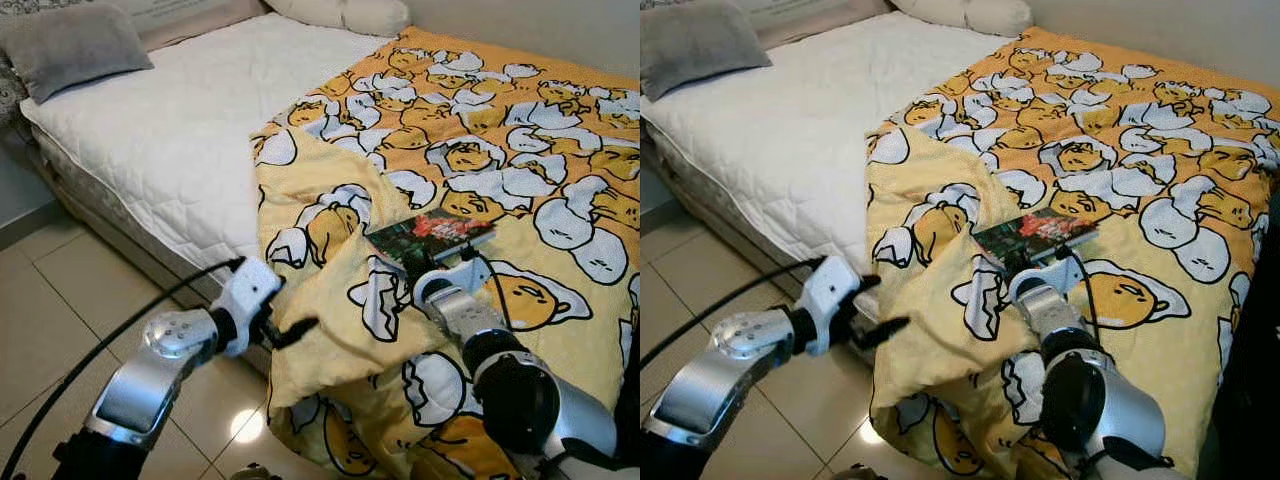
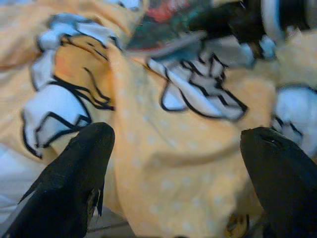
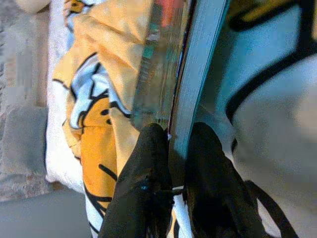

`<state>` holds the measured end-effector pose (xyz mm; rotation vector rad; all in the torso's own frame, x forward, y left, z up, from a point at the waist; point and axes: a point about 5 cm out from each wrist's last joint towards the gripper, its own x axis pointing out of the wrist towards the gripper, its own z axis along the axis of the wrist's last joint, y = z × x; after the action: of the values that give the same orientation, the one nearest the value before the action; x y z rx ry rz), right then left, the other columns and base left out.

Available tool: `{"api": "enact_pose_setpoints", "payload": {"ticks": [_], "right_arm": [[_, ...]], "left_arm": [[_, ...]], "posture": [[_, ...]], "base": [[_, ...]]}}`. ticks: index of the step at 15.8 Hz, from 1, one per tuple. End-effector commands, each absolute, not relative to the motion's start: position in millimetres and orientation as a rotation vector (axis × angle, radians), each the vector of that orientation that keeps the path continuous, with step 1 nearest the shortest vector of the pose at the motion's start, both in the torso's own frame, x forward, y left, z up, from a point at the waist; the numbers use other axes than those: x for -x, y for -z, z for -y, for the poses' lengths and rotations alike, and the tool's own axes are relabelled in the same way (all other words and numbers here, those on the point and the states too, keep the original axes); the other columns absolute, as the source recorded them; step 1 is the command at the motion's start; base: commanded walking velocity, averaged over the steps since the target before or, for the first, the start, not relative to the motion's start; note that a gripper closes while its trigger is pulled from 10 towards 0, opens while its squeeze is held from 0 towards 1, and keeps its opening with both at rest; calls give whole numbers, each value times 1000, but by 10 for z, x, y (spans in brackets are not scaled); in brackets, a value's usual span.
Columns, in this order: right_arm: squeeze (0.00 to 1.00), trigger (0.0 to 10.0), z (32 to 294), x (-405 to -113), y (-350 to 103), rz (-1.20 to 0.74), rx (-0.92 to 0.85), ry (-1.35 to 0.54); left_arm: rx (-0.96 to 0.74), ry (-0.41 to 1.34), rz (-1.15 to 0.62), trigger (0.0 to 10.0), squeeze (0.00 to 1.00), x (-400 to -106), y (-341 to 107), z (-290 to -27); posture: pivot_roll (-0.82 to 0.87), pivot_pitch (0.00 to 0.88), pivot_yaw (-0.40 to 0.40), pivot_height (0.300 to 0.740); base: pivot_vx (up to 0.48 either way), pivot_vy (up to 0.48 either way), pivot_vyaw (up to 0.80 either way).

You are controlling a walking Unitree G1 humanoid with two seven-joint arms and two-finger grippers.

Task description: Clean up the room

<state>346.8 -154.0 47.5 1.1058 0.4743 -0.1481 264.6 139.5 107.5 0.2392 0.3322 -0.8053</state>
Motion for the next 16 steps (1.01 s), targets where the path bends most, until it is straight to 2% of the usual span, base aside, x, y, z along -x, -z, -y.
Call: {"api": "enact_pose_setpoints", "payload": {"ticks": [1, 3, 6, 8, 9, 10, 11, 12, 14, 16], "right_arm": [[0, 0, 1600, -3505, -546, -435, -1064, 105], [0, 0, 1682, -3502, -609, -392, -989, -31], [0, 0, 1754, -3374, -725, -326, -765, -389], [0, 0, 1820, -3254, -859, -275, -721, -560], [0, 0, 1877, -3226, -938, -247, -720, -604], [0, 0, 1893, -3207, -973, -236, -716, -629], [0, 0, 1905, -3165, -1051, -216, -710, -694], [0, 0, 1880, -3076, -1180, -198, -697, -821], [0, 0, 1799, -2944, -1288, -215, -677, -971], [0, 0, 1707, -2837, -1350, -243, -673, -1095]], "left_arm": [[-230, 768, -298, 10000, 894, -2700, -1132, -1439], [-149, 658, -235, 10000, 894, -2811, -1216, -1511], [41, 559, -223, 10000, 898, -2938, -1317, -1678], [177, 556, -252, 10000, 839, -2984, -1318, -1736], [239, 560, -267, 10000, 400, -3013, -1309, -1747], [274, 569, -269, 10000, 82, -3021, -1312, -1743], [336, 583, -272, 10000, 0, -3038, -1316, -1732], [499, 603, -287, 10000, 0, -3068, -1299, -1700], [569, 653, -297, 10000, 0, -3074, -1235, -1642], [724, 721, -298, 10000, 0, -3060, -1219, -1574]], "posture": [[-27, 0, 15, 740], [-31, 0, 10, 740], [-40, 0, 21, 740], [-47, 0, 32, 740], [-49, 0, 38, 740], [-50, 0, 41, 740], [-50, 0, 44, 740], [-51, 0, 45, 740], [-53, 0, 42, 740], [-56, 0, 42, 740]], "base": [[0, 0, 0], [0, 0, 0], [0, 0, 0], [0, 0, 0], [0, 0, 0], [0, 0, 0], [0, 0, 0], [0, 0, 0], [0, 0, 0], [0, 0, 0]]}}
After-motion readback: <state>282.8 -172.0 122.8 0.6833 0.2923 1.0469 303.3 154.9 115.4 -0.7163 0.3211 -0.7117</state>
